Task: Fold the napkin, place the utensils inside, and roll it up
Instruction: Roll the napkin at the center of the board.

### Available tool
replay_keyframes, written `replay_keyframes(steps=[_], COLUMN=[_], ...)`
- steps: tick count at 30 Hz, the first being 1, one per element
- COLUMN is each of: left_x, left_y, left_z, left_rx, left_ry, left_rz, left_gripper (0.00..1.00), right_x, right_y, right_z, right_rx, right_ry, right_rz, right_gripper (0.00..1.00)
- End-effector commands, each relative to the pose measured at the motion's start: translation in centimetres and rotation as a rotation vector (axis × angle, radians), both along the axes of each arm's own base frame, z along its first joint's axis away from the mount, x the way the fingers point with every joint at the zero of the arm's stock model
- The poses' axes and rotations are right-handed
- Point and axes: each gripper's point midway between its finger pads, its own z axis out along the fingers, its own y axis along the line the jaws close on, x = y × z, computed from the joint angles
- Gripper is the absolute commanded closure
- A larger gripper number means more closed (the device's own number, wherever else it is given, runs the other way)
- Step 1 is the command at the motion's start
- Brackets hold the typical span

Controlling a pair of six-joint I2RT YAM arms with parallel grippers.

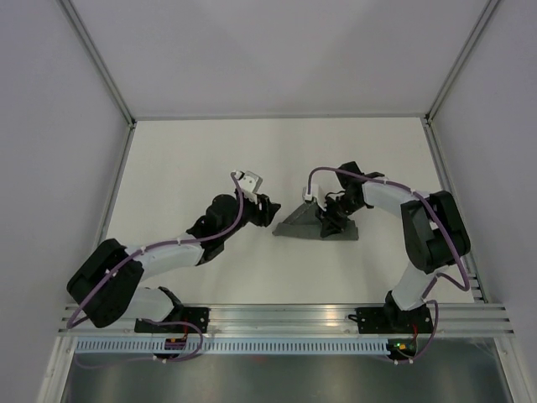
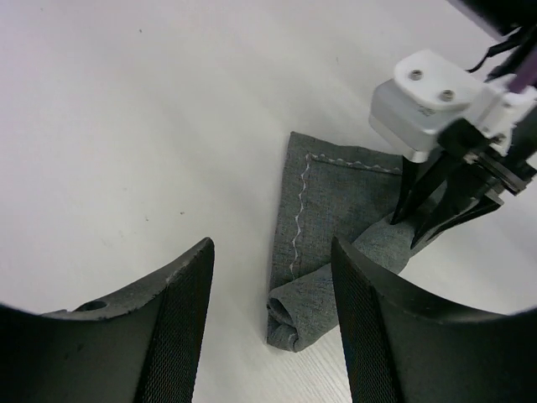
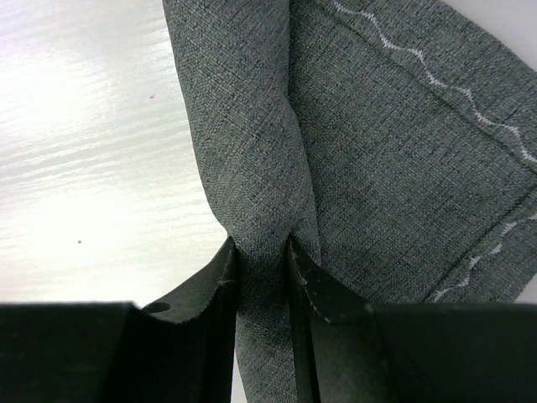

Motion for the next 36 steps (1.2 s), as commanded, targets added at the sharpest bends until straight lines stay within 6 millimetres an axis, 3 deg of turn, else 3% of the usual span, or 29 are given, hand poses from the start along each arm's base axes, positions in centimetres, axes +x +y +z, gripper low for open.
replay_keyframes(steps=[1,4,9,13,15,21,29,36], left_x=[0.1,-0.8,-2.9,-4.4,-4.6,-5.8,-6.3,-6.2], left_y=[0.7,0.3,-2.3,-5.5,-6.4,-9.8,-12.2,-12.8], left_z=[5.1,5.4,4.5,2.7,2.6,-0.4,-3.9,-7.9], left_rx=[-0.073,-0.005,0.173,0.331,0.374,0.542,0.667,0.785], left_ry=[-0.201,-0.258,-0.358,-0.435,-0.472,-0.566,-0.621,-0.616], left_rz=[0.029,0.001,-0.043,-0.129,-0.153,-0.273,-0.398,-0.468], left_gripper=[0.37,0.37,0.32,0.31,0.3,0.26,0.25,0.22], right_x=[-1.5,-1.1,-0.6,0.2,0.3,0.8,1.3,1.3], right_y=[-2.0,-2.1,-2.2,-2.1,-2.1,-2.3,-2.2,-2.5], right_z=[-2.4,-2.4,-3.0,-3.2,-3.4,-3.8,-4.1,-4.6], right_rx=[-0.1,-0.106,-0.126,-0.139,-0.147,-0.17,-0.177,-0.187], right_ry=[0.138,0.192,0.257,0.27,0.284,0.307,0.333,0.357], right_rz=[0.029,0.024,0.013,0.0,-0.007,-0.022,-0.034,-0.031], right_gripper=[0.88,0.88,0.88,0.88,0.88,0.88,0.88,0.87])
